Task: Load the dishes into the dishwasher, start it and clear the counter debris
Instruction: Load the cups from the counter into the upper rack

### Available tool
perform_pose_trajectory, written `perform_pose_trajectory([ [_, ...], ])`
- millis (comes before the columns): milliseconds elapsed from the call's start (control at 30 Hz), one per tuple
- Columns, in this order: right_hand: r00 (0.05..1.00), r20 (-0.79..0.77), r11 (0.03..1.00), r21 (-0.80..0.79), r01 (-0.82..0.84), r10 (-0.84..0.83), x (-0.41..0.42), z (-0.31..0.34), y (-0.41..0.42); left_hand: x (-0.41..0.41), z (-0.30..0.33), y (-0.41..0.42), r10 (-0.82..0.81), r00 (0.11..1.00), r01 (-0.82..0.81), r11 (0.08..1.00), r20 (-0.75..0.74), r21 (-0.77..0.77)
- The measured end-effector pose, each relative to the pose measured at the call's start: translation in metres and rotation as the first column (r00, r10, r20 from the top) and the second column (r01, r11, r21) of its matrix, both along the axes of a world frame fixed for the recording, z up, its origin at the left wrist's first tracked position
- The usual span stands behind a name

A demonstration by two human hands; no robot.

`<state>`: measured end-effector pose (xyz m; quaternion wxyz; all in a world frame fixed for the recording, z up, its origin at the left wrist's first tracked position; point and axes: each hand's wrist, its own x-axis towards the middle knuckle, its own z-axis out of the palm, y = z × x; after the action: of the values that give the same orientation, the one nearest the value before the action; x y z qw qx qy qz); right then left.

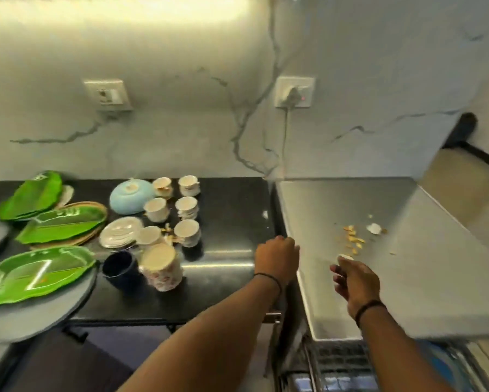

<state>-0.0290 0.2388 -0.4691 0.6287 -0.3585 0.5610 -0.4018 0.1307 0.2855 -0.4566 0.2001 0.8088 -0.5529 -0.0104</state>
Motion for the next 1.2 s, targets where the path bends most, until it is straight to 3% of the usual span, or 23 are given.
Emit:
perform_pose_trajectory([
  [100, 0.977, -0.061, 0.977, -0.045, -0.206, 0.204, 0.091, 0.009, 0.013, 0.079, 0.006, 0.029, 0.138, 0.990, -0.132, 0.980, 0.032, -0.151],
  [300, 0.855, -0.249, 0.858, -0.137, -0.495, 0.454, 0.241, 0.009, 0.053, 0.203, 0.021, 0.094, 0.350, 0.935, -0.337, 0.928, 0.061, -0.162],
  [500, 0.572, -0.636, 0.611, -0.192, -0.768, 0.518, 0.333, 0.009, 0.075, 0.283, 0.022, 0.132, 0.404, 0.895, -0.427, 0.898, 0.189, 0.105],
  [667, 0.420, -0.754, 0.517, -0.125, -0.847, 0.506, 0.362, -0.003, 0.078, 0.316, 0.015, 0.127, 0.270, 0.927, -0.343, 0.891, 0.261, 0.298],
  [867, 0.544, -0.650, 0.564, -0.207, -0.799, 0.531, 0.379, -0.023, 0.061, 0.348, 0.013, 0.099, 0.119, 0.971, -0.186, 0.919, 0.206, 0.346],
  [1200, 0.683, -0.526, 0.624, -0.323, -0.712, 0.506, 0.340, -0.024, 0.049, 0.335, 0.012, 0.083, 0.036, 0.976, 0.016, 0.971, -0.214, 0.240],
])
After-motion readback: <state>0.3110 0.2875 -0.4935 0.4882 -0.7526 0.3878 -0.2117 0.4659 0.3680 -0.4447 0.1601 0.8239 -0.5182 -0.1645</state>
